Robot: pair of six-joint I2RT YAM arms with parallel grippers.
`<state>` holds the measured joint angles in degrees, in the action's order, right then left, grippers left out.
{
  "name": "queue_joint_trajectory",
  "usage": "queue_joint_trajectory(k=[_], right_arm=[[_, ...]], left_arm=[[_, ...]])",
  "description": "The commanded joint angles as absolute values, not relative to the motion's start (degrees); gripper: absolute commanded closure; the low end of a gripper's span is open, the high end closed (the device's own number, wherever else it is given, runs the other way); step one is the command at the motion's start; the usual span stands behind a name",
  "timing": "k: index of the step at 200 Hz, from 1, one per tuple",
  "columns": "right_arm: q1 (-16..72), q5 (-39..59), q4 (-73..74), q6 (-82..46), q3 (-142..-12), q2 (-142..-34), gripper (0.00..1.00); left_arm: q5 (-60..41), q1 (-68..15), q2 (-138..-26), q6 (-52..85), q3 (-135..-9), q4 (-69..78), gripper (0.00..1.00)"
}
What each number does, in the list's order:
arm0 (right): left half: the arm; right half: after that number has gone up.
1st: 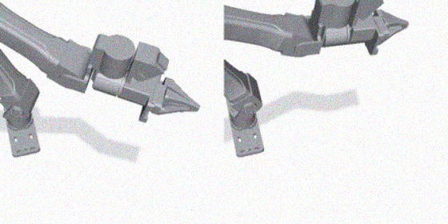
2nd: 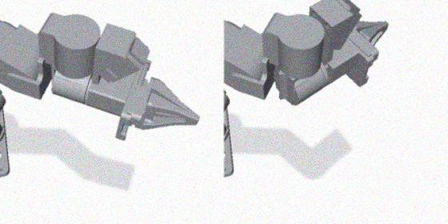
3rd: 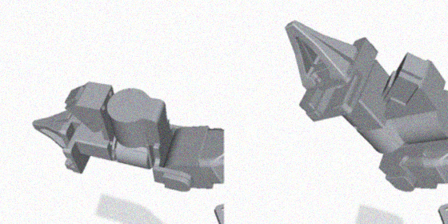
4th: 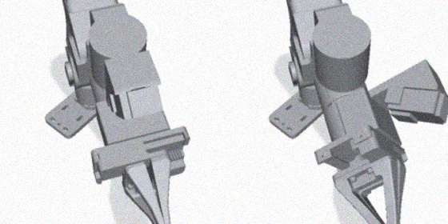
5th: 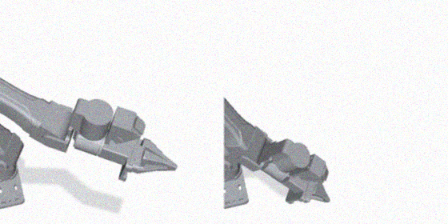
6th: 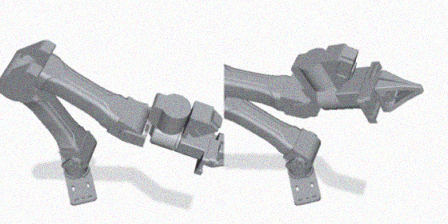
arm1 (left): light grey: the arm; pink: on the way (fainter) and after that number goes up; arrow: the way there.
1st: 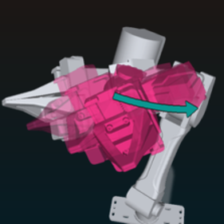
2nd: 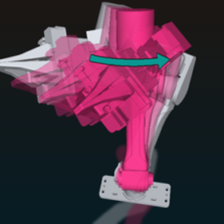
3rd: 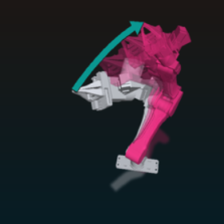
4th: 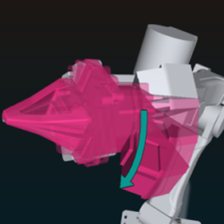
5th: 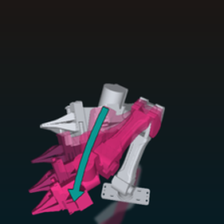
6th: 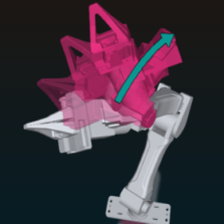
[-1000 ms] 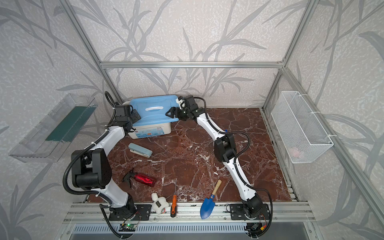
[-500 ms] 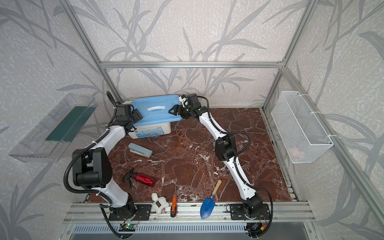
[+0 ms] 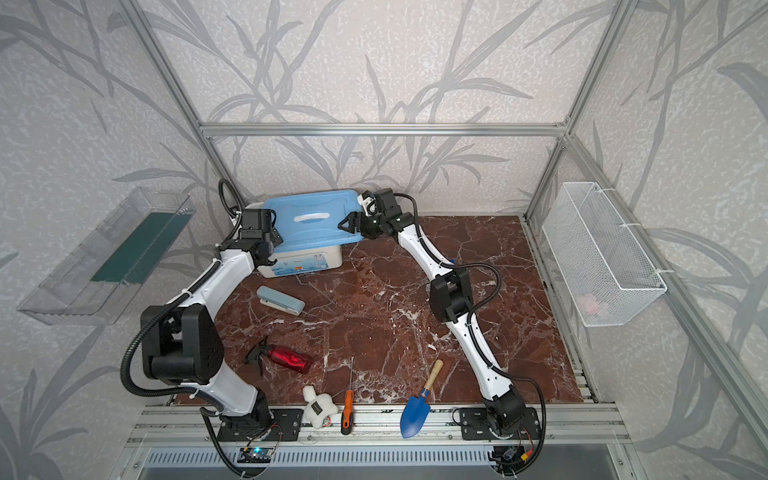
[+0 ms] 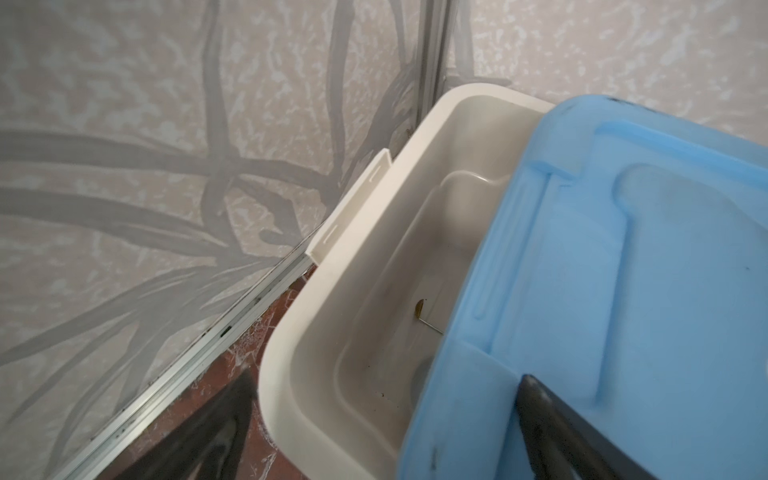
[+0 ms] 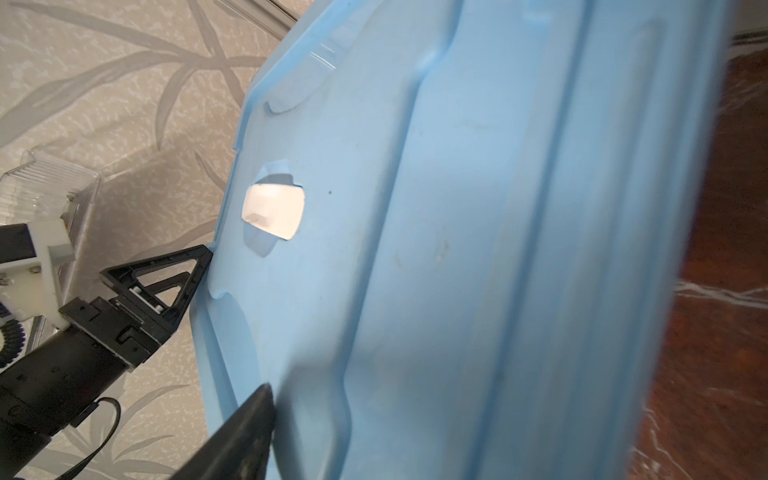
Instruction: Organize the chemistry lab equipment
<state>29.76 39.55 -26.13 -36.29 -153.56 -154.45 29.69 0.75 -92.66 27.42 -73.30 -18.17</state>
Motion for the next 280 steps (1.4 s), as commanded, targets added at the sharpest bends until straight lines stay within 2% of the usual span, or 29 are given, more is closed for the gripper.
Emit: queue_joint_trajectory(k=[1, 20, 45, 56, 70, 91, 104, 114, 128, 189, 214, 235, 259, 280], right_arm=[[29.96, 40.42, -27.77, -34.86, -155.72, -156.61, 0.24], [29.76, 40.35, -27.8, -34.93, -156.09, -157.0, 0.24], [29.46, 40.68, -26.99, -35.85, -156.22, -157.3, 0.25], [29.49, 40.85, -27.05, -35.98, -156.67, -157.53, 0.25], [29.39, 41.03, -27.73, -35.62, -157.38, -157.59, 0.25], [29.16, 41.89, -27.95, -35.68, -157.56, -157.51, 0.26], [29.07, 41.93, -27.87, -35.59, -157.42, -157.33, 0.26], [28.88, 42.08, -27.59, -35.9, -157.41, -157.47, 0.26], [28.58, 42.45, -27.7, -36.08, -157.41, -157.49, 0.26], [28.43, 43.11, -27.52, -36.0, -157.15, -157.27, 0.25], [28.42, 43.07, -27.06, -36.07, -157.24, -157.25, 0.26], [28.47, 42.89, -27.18, -35.96, -157.5, -156.98, 0.26], [28.45, 42.72, -27.08, -35.97, -157.46, -156.8, 0.26], [28.47, 42.72, -26.78, -36.06, -157.5, -156.83, 0.26]], left_arm=[[25.52, 0.49, -85.31, 28.26, -66.34, -17.53, 0.01], [20.82, 0.29, -79.01, 31.83, -63.01, -13.27, 0.01], [22.32, -0.52, -74.45, 36.75, -60.05, -16.08, 0.02], [20.36, -1.37, -69.27, 39.63, -51.23, -7.53, 0.02], [19.24, -1.27, -63.94, 41.54, -39.76, 6.9, 0.09], [15.6, 1.29, -61.4, 43.57, -36.6, 9.4, 0.08], [14.08, 1.41, -61.92, 47.65, -35.27, 11.75, 0.07], [14.46, 1.78, -62.77, 56.45, -33.3, 12.05, 0.07], [13.5, 2.56, -65.01, 64.65, -27.35, 22.73, 0.08], [4.61, 11.1, -75.42, 71.82, -21.79, 48.39, 0.08], [3.13, 11.87, -74.68, 69.87, -22.23, 48.56, 0.08], [2.07, 14.6, -73.72, 69.25, -24.9, 41.86, 0.06], [-1.2, 18.45, -75.4, 70.6, -23.71, 49.72, 0.04], [-1.84, 19.55, -76.47, 69.69, -26.38, 46.9, 0.03]])
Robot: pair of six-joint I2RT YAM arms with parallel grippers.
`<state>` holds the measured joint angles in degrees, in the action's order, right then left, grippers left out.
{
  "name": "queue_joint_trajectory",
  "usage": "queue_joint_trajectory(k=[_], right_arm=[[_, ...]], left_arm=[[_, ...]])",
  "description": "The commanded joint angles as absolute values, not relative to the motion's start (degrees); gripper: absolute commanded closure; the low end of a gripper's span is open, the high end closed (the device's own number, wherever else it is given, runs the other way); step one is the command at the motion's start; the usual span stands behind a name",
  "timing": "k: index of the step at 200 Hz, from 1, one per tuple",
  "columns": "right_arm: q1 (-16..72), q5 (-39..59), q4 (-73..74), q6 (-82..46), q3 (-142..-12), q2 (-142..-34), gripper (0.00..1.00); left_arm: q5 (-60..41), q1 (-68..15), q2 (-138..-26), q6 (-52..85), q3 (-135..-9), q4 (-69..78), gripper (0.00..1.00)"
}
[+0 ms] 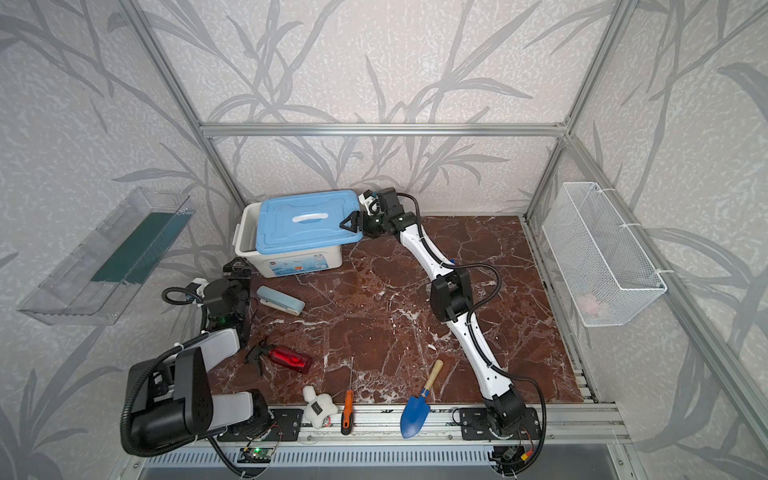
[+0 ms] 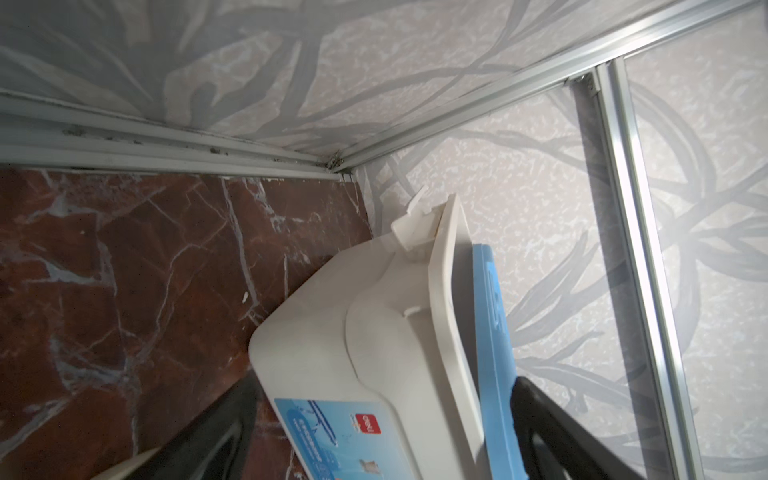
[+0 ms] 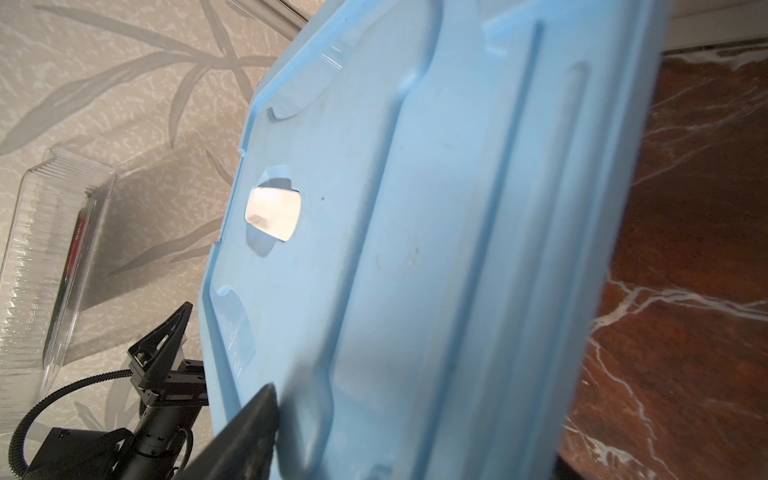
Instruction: Organize the chemistry lab equipment
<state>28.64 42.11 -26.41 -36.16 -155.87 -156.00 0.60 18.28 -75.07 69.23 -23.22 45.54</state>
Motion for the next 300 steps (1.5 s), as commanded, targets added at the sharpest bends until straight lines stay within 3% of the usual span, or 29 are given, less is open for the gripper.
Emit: queue_joint_trajectory(k=[1, 78, 111, 138, 152, 163, 191, 203, 237, 253, 295, 300], right_arm=[[28.43, 42.76, -26.8, -36.09, -157.5, -156.86, 0.26], [28.53, 42.8, -26.41, -35.95, -157.41, -157.08, 0.26], [28.56, 42.82, -26.18, -36.0, -157.49, -157.47, 0.26], [28.56, 42.67, -26.03, -36.08, -157.57, -157.59, 0.26], [28.61, 42.71, -25.77, -36.09, -157.76, -157.62, 0.26], [28.64, 42.78, -25.68, -36.07, -157.85, -157.45, 0.26], [28.9, 42.91, -25.7, -35.32, -158.11, -156.96, 0.26], [28.91, 42.76, -26.16, -34.99, -158.12, -156.82, 0.26], [28.89, 42.54, -26.16, -35.2, -158.12, -157.36, 0.27], [28.83, 42.52, -26.04, -35.07, -158.11, -157.32, 0.27], [28.24, 42.8, -28.35, -32.84, -159.08, -156.53, 0.27], [28.13, 42.6, -29.02, -32.21, -158.94, -156.26, 0.27]], left_arm=[[-1.93, 19.62, -76.64, 69.65, -26.68, 46.52, 0.03], [-6.97, 21.45, -89.19, 68.49, -34.48, 50.3, 0.01], [-4.51, 21.45, -88.76, 66.15, -36.02, 45.44, 0.03], [-4.56, 21.01, -88.58, 62.33, -40.19, 35.88, 0.16], [-5.46, 21.01, -89.48, 62.38, -41.73, 33.11, 0.35], [-6.38, 20.73, -89.75, 62.51, -41.79, 32.2, 0.44], [-5.69, 19.95, -91.58, 61.96, -42.33, 30.51, 0.45], [-6.62, 19.8, -92.75, 62.92, -42.5, 31.1, 0.58], [-7.16, 17.58, -94.96, 64.18, -41.84, 33.0, 0.68], [-6.76, 16.09, -95.23, 64.23, -41.53, 34.1, 0.81], [-7.03, 11.75, -96.33, 64.57, -42.14, 34.67, 0.88], [-7.01, 11.18, -96.35, 64.64, -41.96, 35.14, 0.92]])
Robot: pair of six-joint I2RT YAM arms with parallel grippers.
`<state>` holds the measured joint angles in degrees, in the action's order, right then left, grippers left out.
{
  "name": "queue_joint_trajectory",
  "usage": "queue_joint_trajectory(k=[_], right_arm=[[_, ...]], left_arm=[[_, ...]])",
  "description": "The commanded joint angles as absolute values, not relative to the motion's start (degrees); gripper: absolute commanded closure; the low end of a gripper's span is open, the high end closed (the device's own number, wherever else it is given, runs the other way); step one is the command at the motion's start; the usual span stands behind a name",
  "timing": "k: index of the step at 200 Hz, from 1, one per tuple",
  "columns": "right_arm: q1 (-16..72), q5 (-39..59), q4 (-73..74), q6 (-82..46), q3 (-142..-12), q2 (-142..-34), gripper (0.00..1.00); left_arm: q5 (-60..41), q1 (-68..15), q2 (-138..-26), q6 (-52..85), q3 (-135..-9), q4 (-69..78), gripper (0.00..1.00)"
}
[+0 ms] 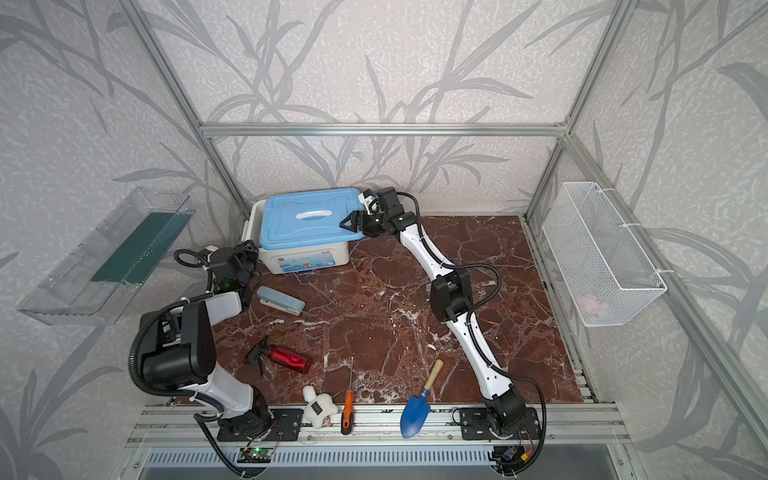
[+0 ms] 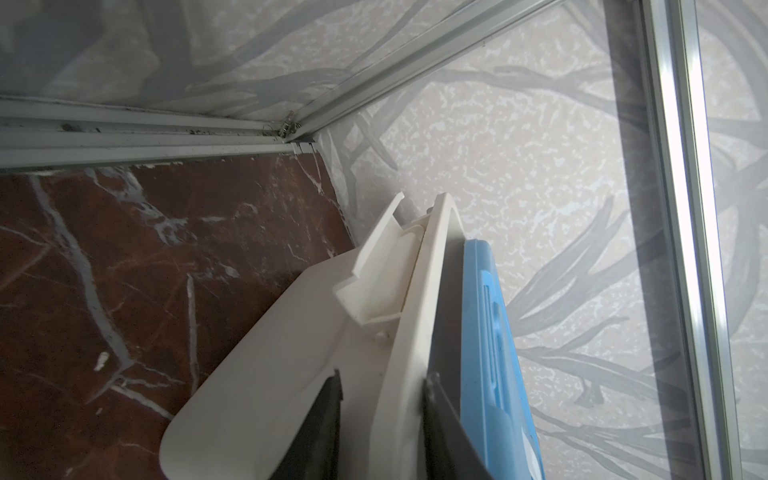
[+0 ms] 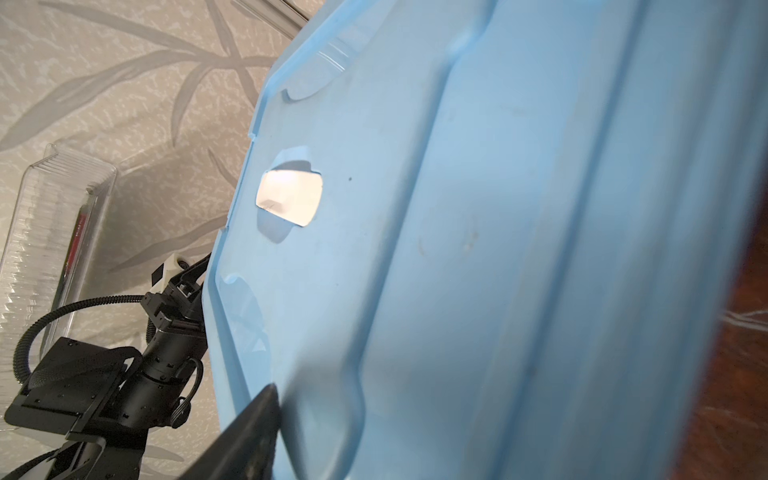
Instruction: Organize the chemistry lab equipment
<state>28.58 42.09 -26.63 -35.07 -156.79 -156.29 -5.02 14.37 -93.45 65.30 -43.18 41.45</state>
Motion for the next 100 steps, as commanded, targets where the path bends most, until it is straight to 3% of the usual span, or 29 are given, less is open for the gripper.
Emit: queue_joint_trajectory(k=[1, 18, 100], right_arm=[[28.08, 42.52, -29.14, -32.1, -158.92, -156.22, 0.27], [27.39, 41.19, -31.29, -30.12, -158.66, -155.41, 0.27], [23.98, 38.1, -51.71, -11.71, -150.95, -145.01, 0.3]], left_arm=[[-6.98, 11.08, -96.34, 64.71, -41.94, 35.23, 0.93], [-6.7, 10.16, -96.18, 65.63, -41.18, 35.64, 0.98], [-11.74, 1.29, -93.6, 71.24, -38.26, 39.04, 1.0]])
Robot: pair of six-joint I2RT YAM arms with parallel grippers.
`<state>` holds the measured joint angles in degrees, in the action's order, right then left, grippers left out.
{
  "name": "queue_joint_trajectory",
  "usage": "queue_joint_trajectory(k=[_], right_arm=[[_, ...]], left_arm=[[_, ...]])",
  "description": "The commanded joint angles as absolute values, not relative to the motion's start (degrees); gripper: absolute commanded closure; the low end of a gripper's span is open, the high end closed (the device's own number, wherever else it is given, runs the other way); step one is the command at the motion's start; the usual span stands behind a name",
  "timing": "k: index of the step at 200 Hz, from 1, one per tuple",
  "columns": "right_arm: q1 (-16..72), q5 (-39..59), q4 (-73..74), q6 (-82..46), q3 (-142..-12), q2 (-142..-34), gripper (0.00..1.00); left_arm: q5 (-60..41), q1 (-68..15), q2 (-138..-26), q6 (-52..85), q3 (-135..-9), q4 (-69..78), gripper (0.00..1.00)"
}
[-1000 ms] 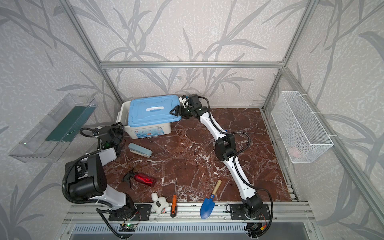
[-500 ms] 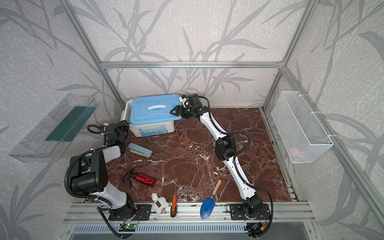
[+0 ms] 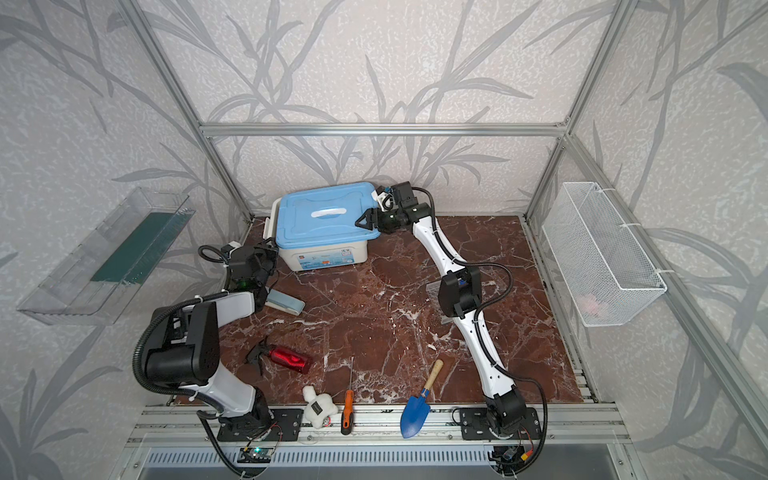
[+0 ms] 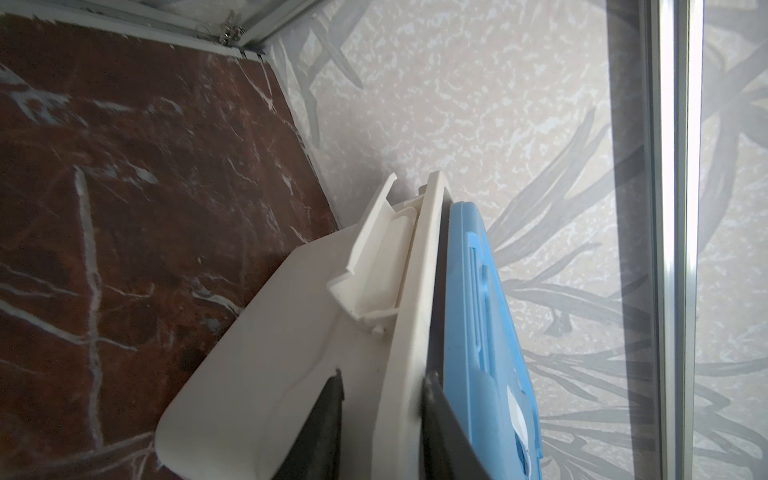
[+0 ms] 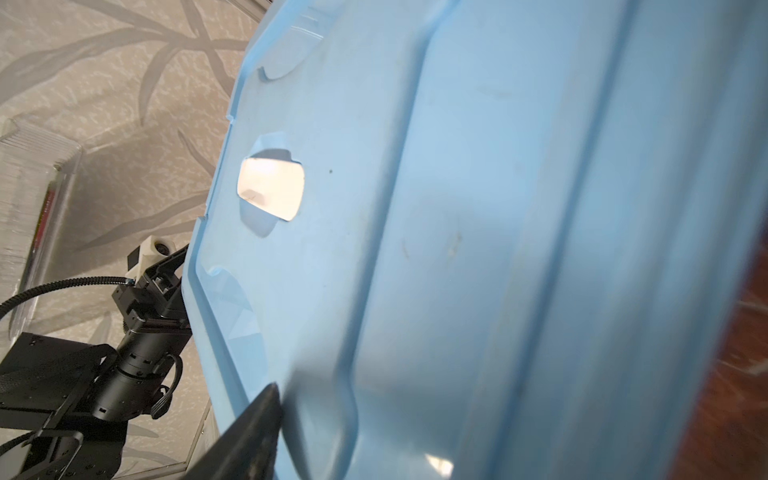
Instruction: Organize the chemistry lab equipment
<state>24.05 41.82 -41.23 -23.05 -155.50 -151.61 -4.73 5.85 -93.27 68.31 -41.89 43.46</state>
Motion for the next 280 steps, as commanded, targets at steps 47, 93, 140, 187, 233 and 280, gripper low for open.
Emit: queue_joint_trajectory(k=[47, 93, 140, 187, 233, 280], right_arm=[[21.64, 39.53, -49.23, -13.34, -142.2, -138.94, 0.29], [20.22, 38.96, -55.15, -18.39, -153.8, -145.87, 0.28], [19.87, 37.36, -57.28, -18.62, -155.6, -147.93, 0.23], [18.02, 37.26, -53.43, -19.96, -150.62, -145.58, 0.22], [17.84, 37.13, -51.71, -22.61, -153.93, -146.34, 0.19], [17.67, 37.31, -50.64, -26.14, -156.97, -148.46, 0.14]], left_arm=[[-9.37, -3.59, -88.91, 72.24, -38.06, 34.92, 1.0], [-8.54, -4.57, -86.51, 74.77, -36.85, 30.63, 0.76], [-6.06, -3.99, -81.56, 74.28, -35.25, 28.63, 0.63], [1.49, -2.95, -72.06, 71.08, -35.49, 15.89, 0.49], [0.35, -2.14, -74.03, 61.48, -40.46, 14.92, 0.09], [1.76, -2.51, -76.91, 47.38, -51.15, 7.92, 0.05]])
